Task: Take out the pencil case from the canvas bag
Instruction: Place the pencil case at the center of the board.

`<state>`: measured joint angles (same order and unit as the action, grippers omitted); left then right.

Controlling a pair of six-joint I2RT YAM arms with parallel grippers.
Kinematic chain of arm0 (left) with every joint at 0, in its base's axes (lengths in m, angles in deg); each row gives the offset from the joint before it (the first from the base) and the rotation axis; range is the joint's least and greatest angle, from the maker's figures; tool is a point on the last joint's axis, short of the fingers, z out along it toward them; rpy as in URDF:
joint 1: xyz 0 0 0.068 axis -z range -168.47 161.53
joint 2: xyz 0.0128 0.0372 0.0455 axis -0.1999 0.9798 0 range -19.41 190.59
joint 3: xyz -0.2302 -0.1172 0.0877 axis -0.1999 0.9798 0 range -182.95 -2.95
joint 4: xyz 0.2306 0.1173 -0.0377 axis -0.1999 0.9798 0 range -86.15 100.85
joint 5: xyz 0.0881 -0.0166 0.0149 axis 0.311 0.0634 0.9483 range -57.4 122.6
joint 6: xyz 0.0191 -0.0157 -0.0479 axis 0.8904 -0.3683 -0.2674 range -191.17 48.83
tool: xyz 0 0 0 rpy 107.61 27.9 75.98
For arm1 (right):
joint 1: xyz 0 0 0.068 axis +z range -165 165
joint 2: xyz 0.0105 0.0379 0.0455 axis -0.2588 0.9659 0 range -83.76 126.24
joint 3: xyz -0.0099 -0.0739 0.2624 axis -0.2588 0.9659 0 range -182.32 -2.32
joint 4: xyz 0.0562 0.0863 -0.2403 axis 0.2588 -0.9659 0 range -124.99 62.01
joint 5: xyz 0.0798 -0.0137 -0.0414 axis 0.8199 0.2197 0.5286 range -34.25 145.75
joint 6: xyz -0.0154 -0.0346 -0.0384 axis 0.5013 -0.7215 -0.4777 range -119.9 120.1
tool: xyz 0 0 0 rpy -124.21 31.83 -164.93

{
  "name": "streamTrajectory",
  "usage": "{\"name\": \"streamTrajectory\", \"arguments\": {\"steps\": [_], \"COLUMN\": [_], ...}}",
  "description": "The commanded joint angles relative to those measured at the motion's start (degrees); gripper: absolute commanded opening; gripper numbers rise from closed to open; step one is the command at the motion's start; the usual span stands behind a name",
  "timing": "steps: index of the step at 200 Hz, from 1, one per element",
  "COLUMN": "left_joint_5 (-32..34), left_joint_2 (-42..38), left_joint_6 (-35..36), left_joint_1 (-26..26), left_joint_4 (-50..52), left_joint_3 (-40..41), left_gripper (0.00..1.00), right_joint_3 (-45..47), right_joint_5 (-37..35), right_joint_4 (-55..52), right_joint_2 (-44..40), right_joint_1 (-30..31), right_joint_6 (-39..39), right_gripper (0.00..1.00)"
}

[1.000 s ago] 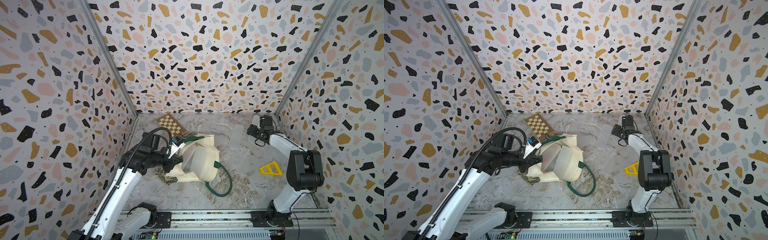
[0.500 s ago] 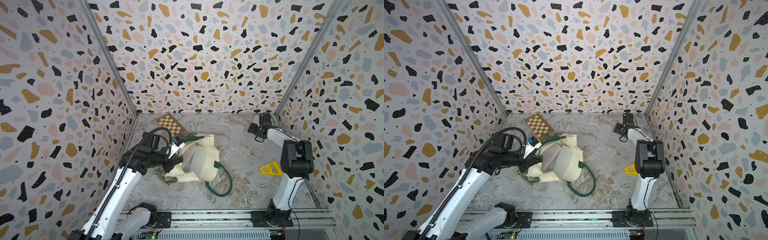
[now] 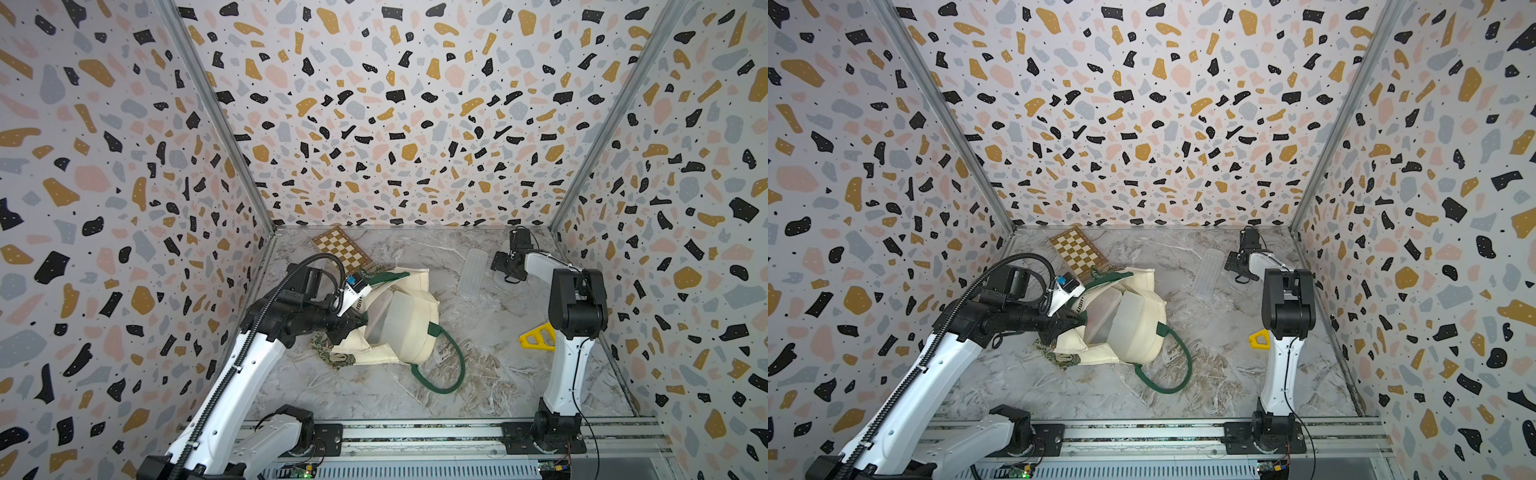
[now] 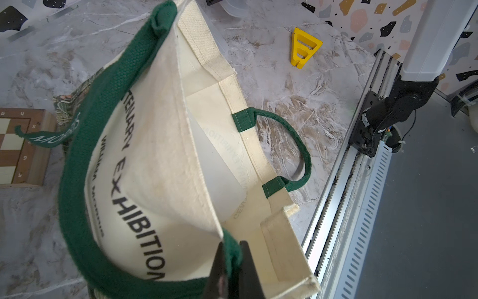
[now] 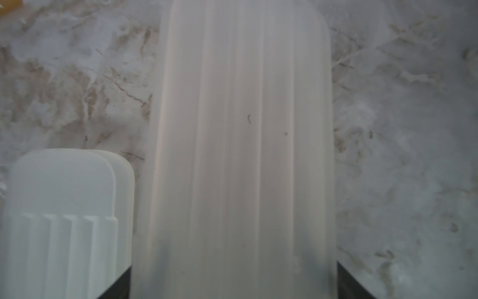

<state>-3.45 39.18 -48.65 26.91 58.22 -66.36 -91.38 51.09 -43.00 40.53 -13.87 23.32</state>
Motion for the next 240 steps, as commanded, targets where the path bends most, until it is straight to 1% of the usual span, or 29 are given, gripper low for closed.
{"name": "streamTrajectory", "arguments": {"steps": [1,14,39,69,118,142,171,193,240], "left_joint_5": [-0.53,-0.52,-0.53,-0.68,-1.21,-2.62,-1.9,-2.78,-2.54], "left_joint_2": [0.3,0.25,-0.03,-0.18,-0.3,-0.62,-1.15,-1.2,-1.08], "left_joint_6": [0.94,0.97,0.94,0.94,0.81,0.6,0.64,0.23,-1.05], "left_joint_1": [-0.18,-0.19,-0.18,-0.19,-0.17,-0.17,-0.24,-0.18,-0.18], "left_joint_4": [-0.67,-0.62,-0.53,-0.49,-0.53,-0.36,-0.45,-0.54,0.64], "left_joint_3": [-0.65,-0.56,-0.47,-0.15,-0.45,-0.34,-0.39,-0.05,-2.26], "left_gripper": [0.0,0.0,0.0,0.0,0.0,0.0,0.0,0.0,0.0], "right_joint_3": [-3.17,-3.73,-5.58,-6.36,-4.96,-1.89,3.64,6.2,18.21], "right_joint_5": [-1.63,-1.32,-0.06,0.25,0.29,0.91,4.18,6.25,10.76], "right_joint_4": [-1.7,-1.61,-2.63,-2.96,-3.29,-1.86,1.97,2.0,6.72], "right_joint_2": [-0.57,0.06,1.6,1.88,-0.36,-3.58,-10.01,-14.23,-26.36], "right_joint_1": [-0.16,-0.14,-0.12,-0.03,0.08,-0.06,-0.13,0.0,0.11], "right_joint_6": [-0.93,-0.7,-0.03,0.56,1.48,2.09,1.9,2.25,4.79], "right_gripper": [0.73,0.79,0.83,0.91,0.97,1.0,0.99,0.99,1.0]}}
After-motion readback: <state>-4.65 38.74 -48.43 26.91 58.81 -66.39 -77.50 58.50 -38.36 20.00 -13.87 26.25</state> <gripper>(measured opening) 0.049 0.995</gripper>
